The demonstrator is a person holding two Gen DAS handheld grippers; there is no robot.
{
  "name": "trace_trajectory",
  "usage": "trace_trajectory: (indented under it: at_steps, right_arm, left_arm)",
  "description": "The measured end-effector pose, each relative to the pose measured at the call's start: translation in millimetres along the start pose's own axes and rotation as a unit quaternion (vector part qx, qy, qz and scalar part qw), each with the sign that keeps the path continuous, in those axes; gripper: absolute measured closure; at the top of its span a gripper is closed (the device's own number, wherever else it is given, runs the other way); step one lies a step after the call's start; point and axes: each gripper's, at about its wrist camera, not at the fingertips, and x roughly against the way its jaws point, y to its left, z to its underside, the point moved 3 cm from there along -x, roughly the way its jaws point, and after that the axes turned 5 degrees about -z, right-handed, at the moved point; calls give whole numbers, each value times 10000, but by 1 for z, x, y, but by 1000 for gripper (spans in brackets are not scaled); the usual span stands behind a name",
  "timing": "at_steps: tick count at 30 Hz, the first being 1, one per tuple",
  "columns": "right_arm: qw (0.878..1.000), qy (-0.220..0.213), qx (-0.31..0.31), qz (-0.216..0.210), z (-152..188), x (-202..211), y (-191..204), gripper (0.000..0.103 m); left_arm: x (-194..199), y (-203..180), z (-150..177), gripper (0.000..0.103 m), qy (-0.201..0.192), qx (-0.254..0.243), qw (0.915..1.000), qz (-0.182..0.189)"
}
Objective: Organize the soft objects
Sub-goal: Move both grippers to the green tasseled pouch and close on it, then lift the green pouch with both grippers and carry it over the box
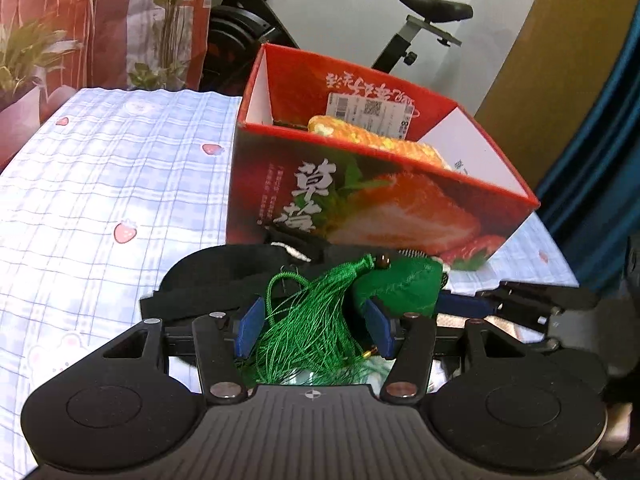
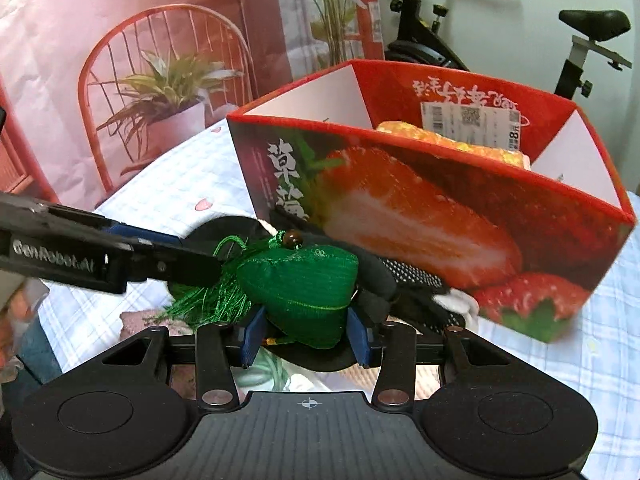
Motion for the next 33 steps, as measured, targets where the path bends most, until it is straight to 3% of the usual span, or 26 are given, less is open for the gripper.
trace_trajectory:
  at_steps: [7,16,21,24,33]
  right_arm:
    - [9998,-103,-141,51,13,6,-7,59]
    - [9994,-212,162,206,13,14,-9,57]
    - [9989,-206,365,228,10,9,-6,56]
    - [9988,-188,403,197,10,5,-6,56]
    - [9983,-328,468,119,3,12,-3,59]
  left_arm:
    - [-8,-15,-3,45,45,53,9993,377]
    - [-35,-28,-4,46,269,325,9959,806]
    - [-51,-19,-3,46,377,837,9887,1186]
    - [-53,-19,-4,54,360,840,9866,1351]
    - [-34,-26,-17,56,95,601,9888,1360]
